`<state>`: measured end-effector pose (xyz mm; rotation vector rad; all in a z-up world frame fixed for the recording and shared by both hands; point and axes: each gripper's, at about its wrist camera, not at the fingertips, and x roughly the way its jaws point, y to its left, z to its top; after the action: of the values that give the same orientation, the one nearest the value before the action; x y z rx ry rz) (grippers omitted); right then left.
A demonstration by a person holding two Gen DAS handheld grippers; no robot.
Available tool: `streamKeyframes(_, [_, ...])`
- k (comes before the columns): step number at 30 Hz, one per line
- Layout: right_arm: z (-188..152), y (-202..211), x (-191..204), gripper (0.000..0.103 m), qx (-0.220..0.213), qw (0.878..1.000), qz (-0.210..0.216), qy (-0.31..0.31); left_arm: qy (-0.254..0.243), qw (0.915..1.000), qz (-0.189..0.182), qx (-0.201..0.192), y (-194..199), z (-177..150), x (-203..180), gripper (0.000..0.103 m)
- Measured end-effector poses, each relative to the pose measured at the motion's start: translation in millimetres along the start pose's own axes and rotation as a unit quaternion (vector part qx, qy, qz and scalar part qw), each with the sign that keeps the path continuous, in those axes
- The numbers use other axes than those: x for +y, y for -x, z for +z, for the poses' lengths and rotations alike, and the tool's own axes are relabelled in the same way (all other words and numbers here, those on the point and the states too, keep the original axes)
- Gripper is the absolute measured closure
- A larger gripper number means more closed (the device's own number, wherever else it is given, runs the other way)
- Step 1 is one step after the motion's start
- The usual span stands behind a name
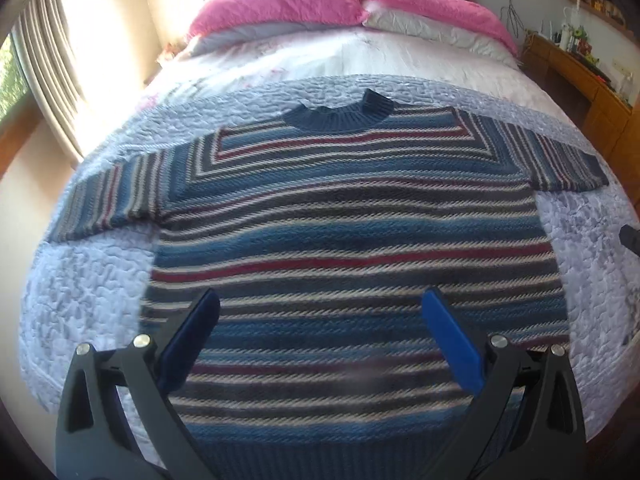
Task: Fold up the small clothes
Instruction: 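Grasp the navy cuff of one sweater sleeve with the right gripper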
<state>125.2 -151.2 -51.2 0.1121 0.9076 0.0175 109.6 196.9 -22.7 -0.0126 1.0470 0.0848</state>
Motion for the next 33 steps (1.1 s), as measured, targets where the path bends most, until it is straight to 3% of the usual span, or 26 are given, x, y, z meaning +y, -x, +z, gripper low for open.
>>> streamKeyframes(2, [27,-21,-38,0.004,0.008,1.0,-0.015,-0.011,0.017,0.9998,-0.013,0.002,-18,22,-16,0.003])
streamKeyframes(7, [95,-88,-131,0.004,0.068,0.997,-0.029,-0.024,-0.002,0.9989,0.028,-0.038,-48,77,-76,0.003])
streamKeyframes(12, [133,-146,-197,0.004,0.112,0.992,-0.064,-0.015,-0.012,0.9995,0.013,-0.027,-82,116,-128,0.003])
streamKeyframes(14, [144,-163,-222,0.004,0.125,0.99,-0.064,-0.023,-0.014,0.9995,0.013,-0.025,-95,126,-145,0.003])
streamKeyframes(17, [157,-186,-256,0.004,0.134,0.985,-0.101,-0.028,-0.009,0.9999,0.003,-0.013,-113,136,-158,0.003])
streamKeyframes(22, [159,-219,-304,0.004,0.171,0.979,-0.091,-0.06,-0.003,1.0,0.006,-0.003,-135,142,-163,0.003])
streamKeyframes(25, [154,-227,-318,0.005,0.176,0.979,-0.06,-0.082,0.004,0.9999,0.014,0.003,-147,146,-160,0.003])
streamKeyframes(28, [150,-226,-327,0.018,0.163,0.981,-0.047,-0.094,0.001,0.9996,0.026,0.005,-154,149,-158,0.003])
streamKeyframes(32, [148,-219,-332,0.057,0.147,0.983,-0.03,-0.107,-0.001,0.9993,0.037,0.005,-157,147,-152,0.003])
streamKeyframes(33, [148,-216,-331,0.06,0.144,0.984,-0.029,-0.106,0.0,0.9993,0.037,0.007,-158,147,-150,0.003])
